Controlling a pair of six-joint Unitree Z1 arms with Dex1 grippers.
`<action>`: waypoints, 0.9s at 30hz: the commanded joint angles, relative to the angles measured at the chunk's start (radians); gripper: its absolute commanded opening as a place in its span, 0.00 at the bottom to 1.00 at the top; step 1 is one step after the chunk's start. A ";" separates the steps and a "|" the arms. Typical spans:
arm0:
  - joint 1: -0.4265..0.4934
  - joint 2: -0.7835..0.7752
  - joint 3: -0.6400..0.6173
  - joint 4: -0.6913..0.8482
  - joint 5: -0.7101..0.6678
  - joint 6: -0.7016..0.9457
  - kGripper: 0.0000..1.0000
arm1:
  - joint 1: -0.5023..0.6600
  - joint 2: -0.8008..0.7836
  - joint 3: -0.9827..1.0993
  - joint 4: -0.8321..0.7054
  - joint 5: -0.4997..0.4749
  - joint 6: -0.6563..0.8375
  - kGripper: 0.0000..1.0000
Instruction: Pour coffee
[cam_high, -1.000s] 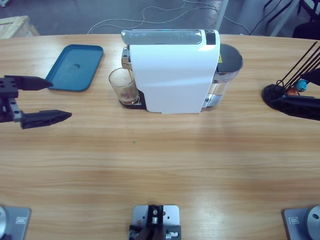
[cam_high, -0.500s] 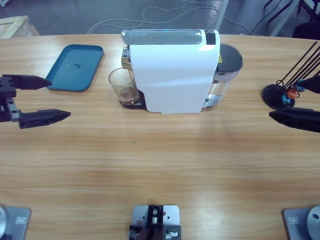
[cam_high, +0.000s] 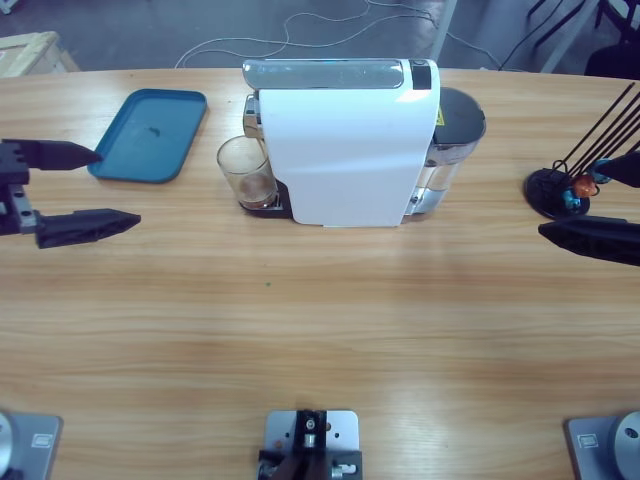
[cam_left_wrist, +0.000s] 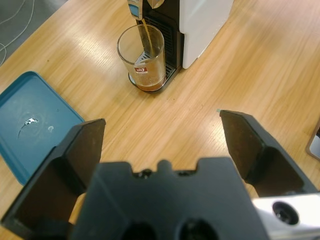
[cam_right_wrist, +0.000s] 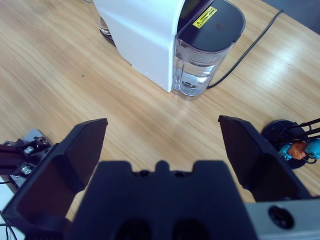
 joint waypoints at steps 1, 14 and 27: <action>-0.011 0.028 0.005 -0.012 -0.005 -0.015 1.00 | 0.012 0.008 0.023 -0.004 0.014 -0.011 1.00; -0.011 0.012 0.006 -0.010 -0.005 -0.015 1.00 | 0.012 0.013 0.024 -0.023 0.026 -0.019 1.00; -0.010 0.003 0.006 -0.010 -0.005 -0.015 1.00 | 0.012 -0.003 0.032 -0.024 0.028 -0.021 1.00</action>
